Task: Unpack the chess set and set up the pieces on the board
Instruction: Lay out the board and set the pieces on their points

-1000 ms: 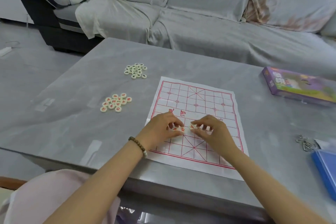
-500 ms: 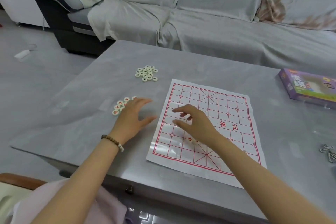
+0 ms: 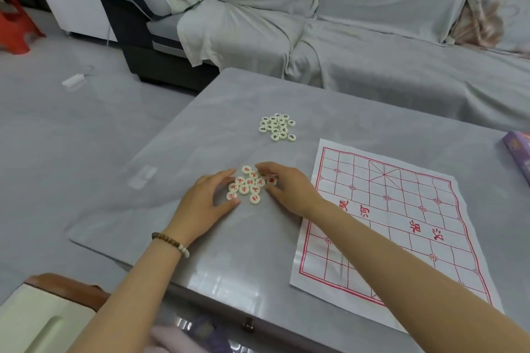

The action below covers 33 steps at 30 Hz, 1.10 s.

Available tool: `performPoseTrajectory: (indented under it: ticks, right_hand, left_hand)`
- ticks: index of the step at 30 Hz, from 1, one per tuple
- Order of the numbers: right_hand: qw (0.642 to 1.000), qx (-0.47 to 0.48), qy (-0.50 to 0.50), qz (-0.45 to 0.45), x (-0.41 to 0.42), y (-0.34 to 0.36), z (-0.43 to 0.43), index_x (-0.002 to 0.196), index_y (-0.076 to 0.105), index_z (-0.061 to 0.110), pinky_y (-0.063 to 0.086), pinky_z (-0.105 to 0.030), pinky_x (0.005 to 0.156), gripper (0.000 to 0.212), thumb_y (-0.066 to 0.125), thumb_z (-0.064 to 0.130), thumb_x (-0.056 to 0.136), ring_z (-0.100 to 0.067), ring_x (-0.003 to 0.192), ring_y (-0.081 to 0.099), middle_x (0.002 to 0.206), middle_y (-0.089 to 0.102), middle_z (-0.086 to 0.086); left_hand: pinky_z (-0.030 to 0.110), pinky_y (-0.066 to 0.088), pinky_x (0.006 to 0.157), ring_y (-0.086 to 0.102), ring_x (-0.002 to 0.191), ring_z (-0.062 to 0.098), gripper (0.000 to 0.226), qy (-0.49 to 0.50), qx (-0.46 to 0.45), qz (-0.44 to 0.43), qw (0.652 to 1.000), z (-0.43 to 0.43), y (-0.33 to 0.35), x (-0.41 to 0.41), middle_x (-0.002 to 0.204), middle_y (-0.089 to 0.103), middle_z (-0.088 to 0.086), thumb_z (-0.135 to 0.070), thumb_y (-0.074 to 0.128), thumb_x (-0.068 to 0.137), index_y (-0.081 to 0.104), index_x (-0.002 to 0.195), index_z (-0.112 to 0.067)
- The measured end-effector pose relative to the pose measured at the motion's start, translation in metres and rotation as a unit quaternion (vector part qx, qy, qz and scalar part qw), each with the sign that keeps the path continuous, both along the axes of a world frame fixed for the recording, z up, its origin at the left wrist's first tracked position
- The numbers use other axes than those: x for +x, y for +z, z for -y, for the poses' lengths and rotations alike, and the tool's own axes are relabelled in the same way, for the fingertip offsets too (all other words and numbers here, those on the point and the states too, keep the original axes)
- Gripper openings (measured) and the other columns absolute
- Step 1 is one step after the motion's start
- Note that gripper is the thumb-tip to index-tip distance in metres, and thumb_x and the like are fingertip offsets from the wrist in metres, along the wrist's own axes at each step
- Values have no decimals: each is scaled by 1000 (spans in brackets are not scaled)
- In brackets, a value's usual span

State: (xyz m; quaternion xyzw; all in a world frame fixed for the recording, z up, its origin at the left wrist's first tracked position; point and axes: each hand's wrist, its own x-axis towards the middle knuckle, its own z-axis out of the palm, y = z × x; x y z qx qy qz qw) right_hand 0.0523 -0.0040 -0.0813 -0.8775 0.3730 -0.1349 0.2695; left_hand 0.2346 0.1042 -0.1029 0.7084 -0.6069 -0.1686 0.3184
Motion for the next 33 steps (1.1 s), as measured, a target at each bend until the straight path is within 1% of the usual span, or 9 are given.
performPoseTrajectory:
  ticks: [3, 6, 10, 16, 22, 24, 28, 30, 33]
  right_hand:
    - [999, -5, -5, 34, -9, 1, -7, 120, 58, 21, 47, -26, 95, 35, 58, 10, 88, -10, 106, 60, 116, 65, 4]
    - [1000, -14, 2, 26, -11, 2, -10, 122, 57, 23, 45, -19, 90, 35, 58, 13, 89, -8, 105, 59, 117, 64, 6]
    - [1000, -9, -2, 26, -6, 3, -5, 121, 58, 23, 46, -24, 90, 34, 61, 16, 88, -9, 103, 59, 113, 66, 5]
    - [998, -30, -29, 40, -7, -1, -9, 110, 62, 22, 48, -26, 85, 24, 64, 22, 87, -10, 91, 58, 101, 65, 5]
    - [991, 11, -65, 120, -46, 15, -29, 104, 63, 23, 48, -18, 78, 22, 69, 23, 83, -3, 84, 58, 95, 65, 12]
    - [986, 10, -87, 144, -77, 23, -39, 98, 65, 25, 48, -15, 75, 18, 70, 24, 82, -2, 82, 58, 92, 66, 15]
    - [981, 7, -151, 124, -151, 35, -62, 91, 62, 34, 46, -9, 72, 16, 70, 25, 81, 0, 82, 58, 89, 62, 24]
    - [980, 12, -174, 92, -184, 34, -74, 91, 63, 34, 43, -10, 73, 15, 69, 25, 81, -1, 83, 58, 90, 62, 22]
    - [982, 15, -178, 55, -217, 26, -92, 90, 65, 33, 44, -11, 74, 15, 70, 22, 81, -3, 83, 59, 92, 65, 15]
  left_hand:
    - [20, 41, 86, 49, 103, 1, 48, -7, -16, 5, 1000, 1, 2, 0, 110, 62, -19, -35, 69, 80, 50, 124, -36]
    - [25, 46, 86, 53, 97, 1, 41, -26, -18, -18, 999, 0, 1, 1, 104, 64, -22, -29, 69, 81, 54, 119, -35]
    - [12, 42, 77, 57, 90, 0, 38, 4, -31, -52, 998, -3, 2, 3, 99, 66, -19, -29, 73, 77, 60, 112, -35]
    - [7, 42, 73, 58, 85, -2, 34, 11, -30, -89, 995, -8, 7, 0, 93, 68, -17, -29, 74, 77, 62, 108, -33]
    - [17, 49, 76, 62, 81, 5, 29, 8, -82, -188, 979, -11, 29, -39, 90, 70, -13, -23, 77, 75, 66, 102, -28]
    - [15, 49, 75, 61, 78, 2, 25, -12, -80, -221, 972, -12, 41, -69, 89, 70, -12, -23, 76, 75, 67, 98, -27]
    - [10, 48, 75, 59, 83, -2, 25, -101, -25, -177, 979, -16, 52, -130, 92, 66, -20, -29, 73, 76, 64, 99, -30]
    - [9, 48, 75, 58, 84, -1, 24, -143, 16, -137, 980, -18, 48, -160, 93, 63, -22, -30, 71, 78, 62, 101, -32]
    - [8, 44, 76, 55, 87, 3, 22, -200, 73, -50, 976, -20, 35, -195, 96, 60, -17, -30, 68, 82, 62, 104, -30]
